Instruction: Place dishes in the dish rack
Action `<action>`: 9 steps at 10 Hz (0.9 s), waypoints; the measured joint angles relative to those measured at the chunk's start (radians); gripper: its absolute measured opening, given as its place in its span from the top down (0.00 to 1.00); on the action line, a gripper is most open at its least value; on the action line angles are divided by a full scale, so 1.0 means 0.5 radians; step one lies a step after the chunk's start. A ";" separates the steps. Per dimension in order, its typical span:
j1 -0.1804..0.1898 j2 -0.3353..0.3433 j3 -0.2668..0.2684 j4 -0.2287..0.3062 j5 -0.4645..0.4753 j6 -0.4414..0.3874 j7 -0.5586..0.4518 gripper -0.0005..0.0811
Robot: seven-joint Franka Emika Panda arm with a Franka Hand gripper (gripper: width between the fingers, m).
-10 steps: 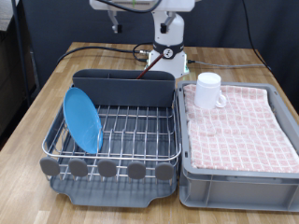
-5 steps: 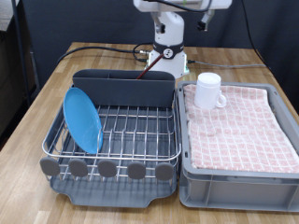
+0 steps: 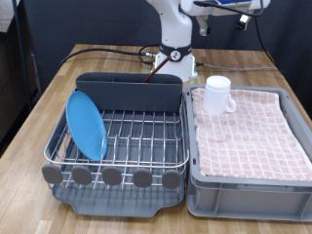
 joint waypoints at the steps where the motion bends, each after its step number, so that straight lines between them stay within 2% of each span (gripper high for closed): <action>1: -0.001 0.002 -0.002 0.000 -0.001 0.000 0.000 0.01; 9: 0.035 0.017 0.132 -0.027 0.008 -0.011 -0.017 0.01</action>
